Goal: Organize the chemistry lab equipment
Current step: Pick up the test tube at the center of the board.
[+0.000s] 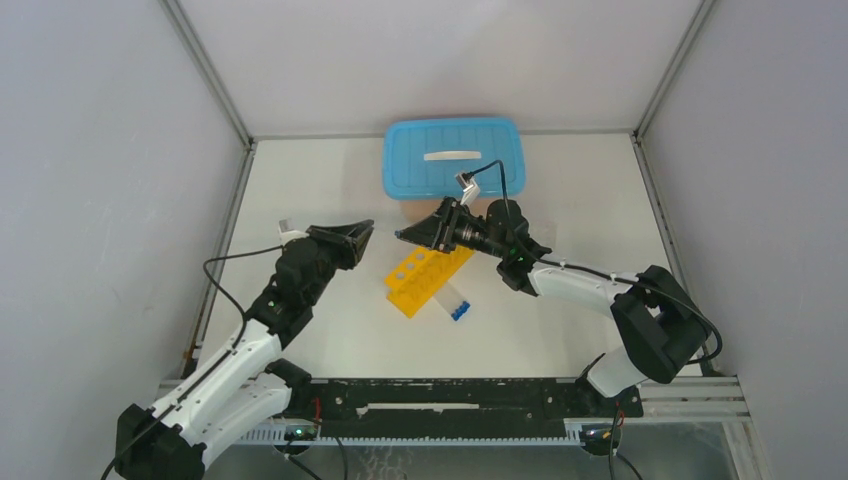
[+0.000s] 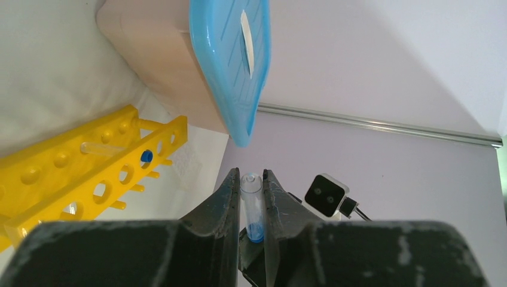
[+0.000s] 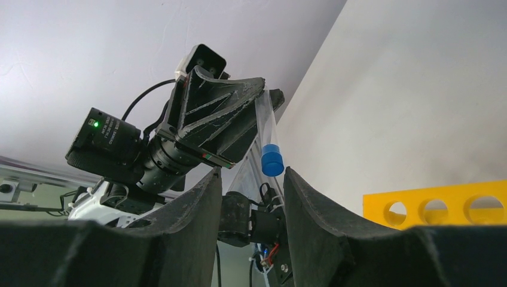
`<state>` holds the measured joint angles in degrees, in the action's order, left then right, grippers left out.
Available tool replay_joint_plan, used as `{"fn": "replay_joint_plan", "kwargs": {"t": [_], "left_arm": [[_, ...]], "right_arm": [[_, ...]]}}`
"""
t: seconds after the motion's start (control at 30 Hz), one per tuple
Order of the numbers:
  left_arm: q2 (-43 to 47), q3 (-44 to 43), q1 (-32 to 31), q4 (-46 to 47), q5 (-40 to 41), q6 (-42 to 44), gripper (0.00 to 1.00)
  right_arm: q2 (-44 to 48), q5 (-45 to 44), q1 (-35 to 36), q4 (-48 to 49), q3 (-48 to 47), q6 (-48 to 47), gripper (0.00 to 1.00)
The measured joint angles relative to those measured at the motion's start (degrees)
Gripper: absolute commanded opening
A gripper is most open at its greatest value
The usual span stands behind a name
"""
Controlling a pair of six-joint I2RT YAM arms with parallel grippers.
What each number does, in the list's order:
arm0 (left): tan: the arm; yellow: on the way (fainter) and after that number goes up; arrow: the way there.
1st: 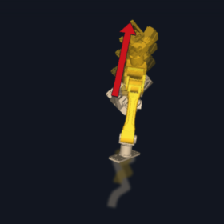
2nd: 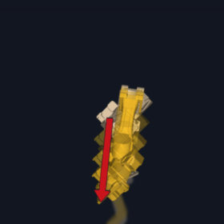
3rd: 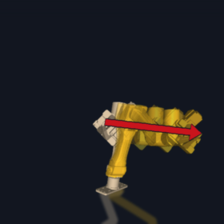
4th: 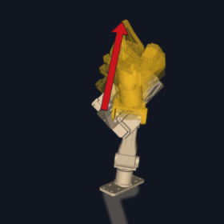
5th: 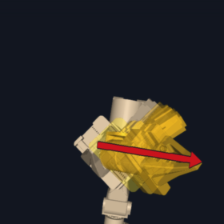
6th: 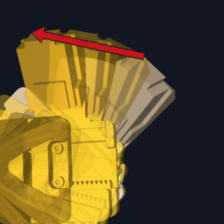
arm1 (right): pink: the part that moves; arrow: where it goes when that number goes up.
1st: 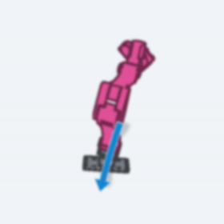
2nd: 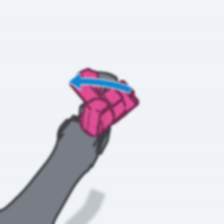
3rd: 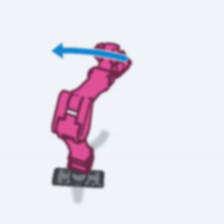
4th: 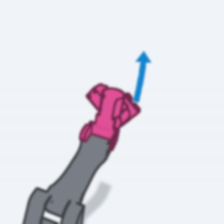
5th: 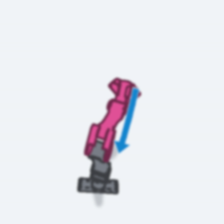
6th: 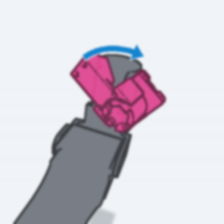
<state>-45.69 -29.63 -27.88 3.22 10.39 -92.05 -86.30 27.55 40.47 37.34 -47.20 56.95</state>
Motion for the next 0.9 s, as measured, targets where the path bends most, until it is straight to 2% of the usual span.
{"fn": "replay_joint_plan", "kwargs": {"t": [0.9], "left_arm": [[-0.4,0.0,0.0,-2.5,0.3,1.0,0.18]], "right_arm": [[0.0,0.0,0.1,0.3,0.0,0.3,0.49]]}}
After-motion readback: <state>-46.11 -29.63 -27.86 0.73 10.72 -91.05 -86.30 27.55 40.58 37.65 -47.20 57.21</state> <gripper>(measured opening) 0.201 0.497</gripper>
